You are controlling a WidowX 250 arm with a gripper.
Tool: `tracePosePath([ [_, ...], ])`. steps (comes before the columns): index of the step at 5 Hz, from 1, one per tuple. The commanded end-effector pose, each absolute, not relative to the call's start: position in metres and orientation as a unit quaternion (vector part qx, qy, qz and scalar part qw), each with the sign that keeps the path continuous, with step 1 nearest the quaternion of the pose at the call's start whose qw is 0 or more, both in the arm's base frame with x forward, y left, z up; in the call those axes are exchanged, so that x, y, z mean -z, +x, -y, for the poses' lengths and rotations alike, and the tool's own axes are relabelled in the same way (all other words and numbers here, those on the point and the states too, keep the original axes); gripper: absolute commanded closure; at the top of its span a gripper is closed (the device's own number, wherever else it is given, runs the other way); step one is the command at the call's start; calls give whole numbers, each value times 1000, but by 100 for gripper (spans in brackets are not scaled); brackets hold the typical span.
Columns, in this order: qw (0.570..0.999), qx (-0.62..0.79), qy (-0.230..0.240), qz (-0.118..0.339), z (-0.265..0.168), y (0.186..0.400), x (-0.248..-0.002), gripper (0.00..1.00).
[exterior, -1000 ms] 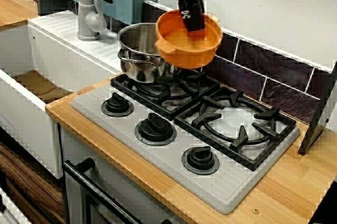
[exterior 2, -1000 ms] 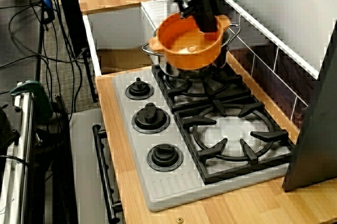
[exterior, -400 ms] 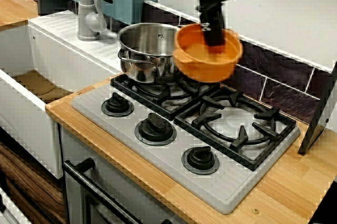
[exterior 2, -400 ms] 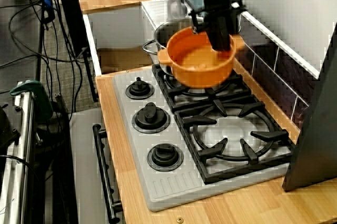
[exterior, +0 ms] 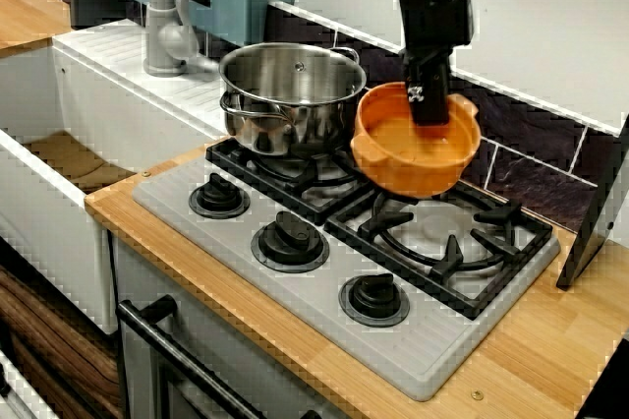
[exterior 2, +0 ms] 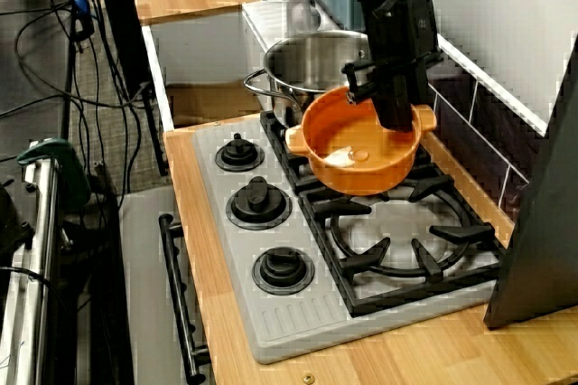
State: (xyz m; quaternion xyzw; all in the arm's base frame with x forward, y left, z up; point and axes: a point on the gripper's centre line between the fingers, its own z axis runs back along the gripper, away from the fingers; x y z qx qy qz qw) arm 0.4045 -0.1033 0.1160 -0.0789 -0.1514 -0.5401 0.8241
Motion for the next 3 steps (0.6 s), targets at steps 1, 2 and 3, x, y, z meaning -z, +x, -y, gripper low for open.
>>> tracePosePath([
  [1, 824, 533, -45, 188, 89, 393, -111, 100],
  [2, 818, 544, -60, 175, 88, 398, -107, 100],
  [3, 798, 576, -81, 159, 99, 401, -102, 100],
])
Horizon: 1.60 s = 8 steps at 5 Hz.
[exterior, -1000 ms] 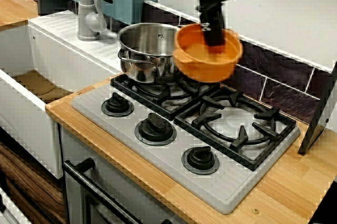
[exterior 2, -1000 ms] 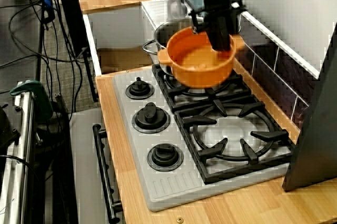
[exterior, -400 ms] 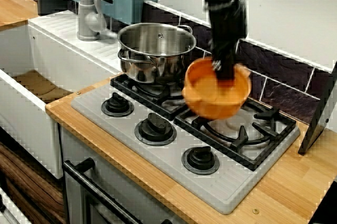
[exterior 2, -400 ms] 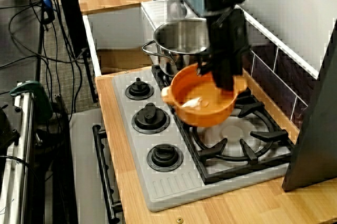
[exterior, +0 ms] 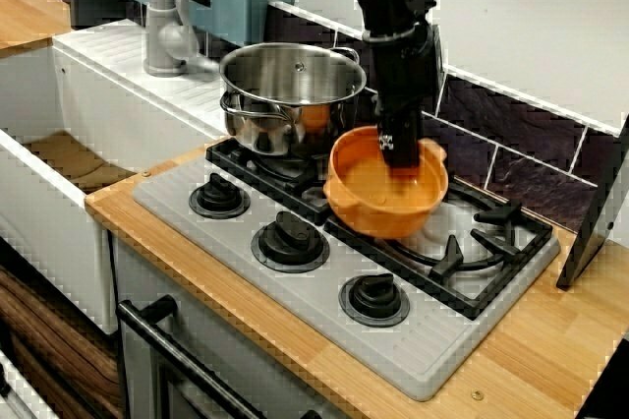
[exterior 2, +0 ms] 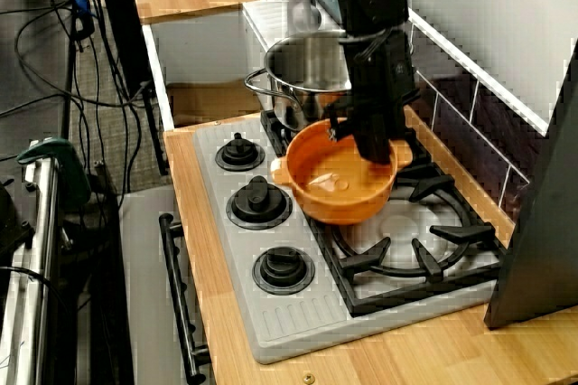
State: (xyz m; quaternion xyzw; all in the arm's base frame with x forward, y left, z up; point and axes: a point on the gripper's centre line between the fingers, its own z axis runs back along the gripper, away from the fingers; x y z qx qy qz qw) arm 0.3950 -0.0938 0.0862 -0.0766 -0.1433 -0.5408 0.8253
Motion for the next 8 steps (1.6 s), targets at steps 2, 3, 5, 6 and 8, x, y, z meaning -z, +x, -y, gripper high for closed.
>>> tracePosePath([
  [2, 745, 637, -153, 122, 128, 420, -82, 100],
  [3, 734, 647, -169, 116, 131, 419, -81, 100],
  [5, 740, 642, -156, 125, 127, 414, -84, 100],
  [6, 744, 639, -145, 130, 126, 413, -85, 0],
  [8, 759, 621, -150, 127, 122, 412, -85, 0],
])
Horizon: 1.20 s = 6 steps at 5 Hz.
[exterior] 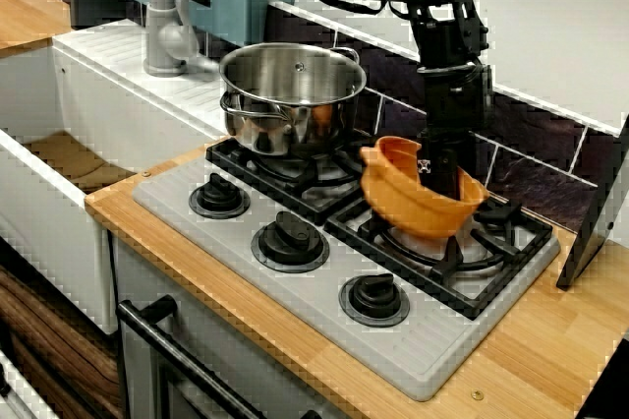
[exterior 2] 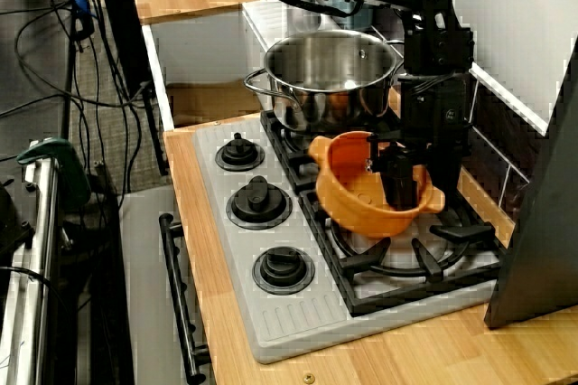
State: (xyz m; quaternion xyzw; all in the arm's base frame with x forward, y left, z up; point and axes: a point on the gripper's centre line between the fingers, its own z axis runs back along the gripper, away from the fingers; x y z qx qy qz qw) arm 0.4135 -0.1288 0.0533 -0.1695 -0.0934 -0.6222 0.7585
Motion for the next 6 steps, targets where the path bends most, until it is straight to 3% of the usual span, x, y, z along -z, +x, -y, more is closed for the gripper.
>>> tracePosePath([
  [1, 759, 621, -151, 125, 121, 412, -86, 0],
  [3, 755, 627, -148, 120, 117, 404, -90, 0],
  [6, 739, 635, -150, 170, 97, 373, -106, 0],
])
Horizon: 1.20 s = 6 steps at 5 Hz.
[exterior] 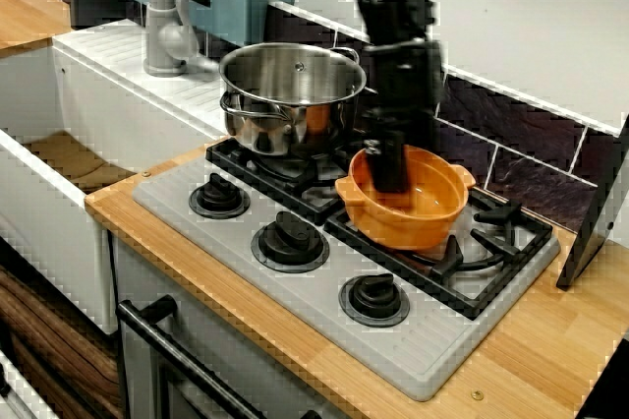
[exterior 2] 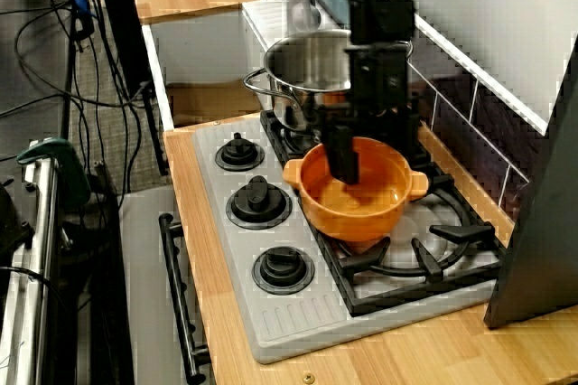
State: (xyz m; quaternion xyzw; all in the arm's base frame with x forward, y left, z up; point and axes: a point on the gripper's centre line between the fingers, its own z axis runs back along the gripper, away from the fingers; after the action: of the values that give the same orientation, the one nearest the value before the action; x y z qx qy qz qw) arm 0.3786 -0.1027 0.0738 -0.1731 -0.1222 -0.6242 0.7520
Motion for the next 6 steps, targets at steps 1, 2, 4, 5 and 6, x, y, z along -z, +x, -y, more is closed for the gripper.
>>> tracePosePath([
  [1, 738, 634, -150, 174, 96, 372, -107, 0],
  [2, 738, 634, -150, 177, 97, 371, -107, 0],
  [4, 742, 635, -133, 170, 105, 371, -106, 100],
  [5, 742, 635, -131, 168, 106, 370, -105, 100],
  [6, 743, 633, -136, 169, 102, 372, -106, 100],
])
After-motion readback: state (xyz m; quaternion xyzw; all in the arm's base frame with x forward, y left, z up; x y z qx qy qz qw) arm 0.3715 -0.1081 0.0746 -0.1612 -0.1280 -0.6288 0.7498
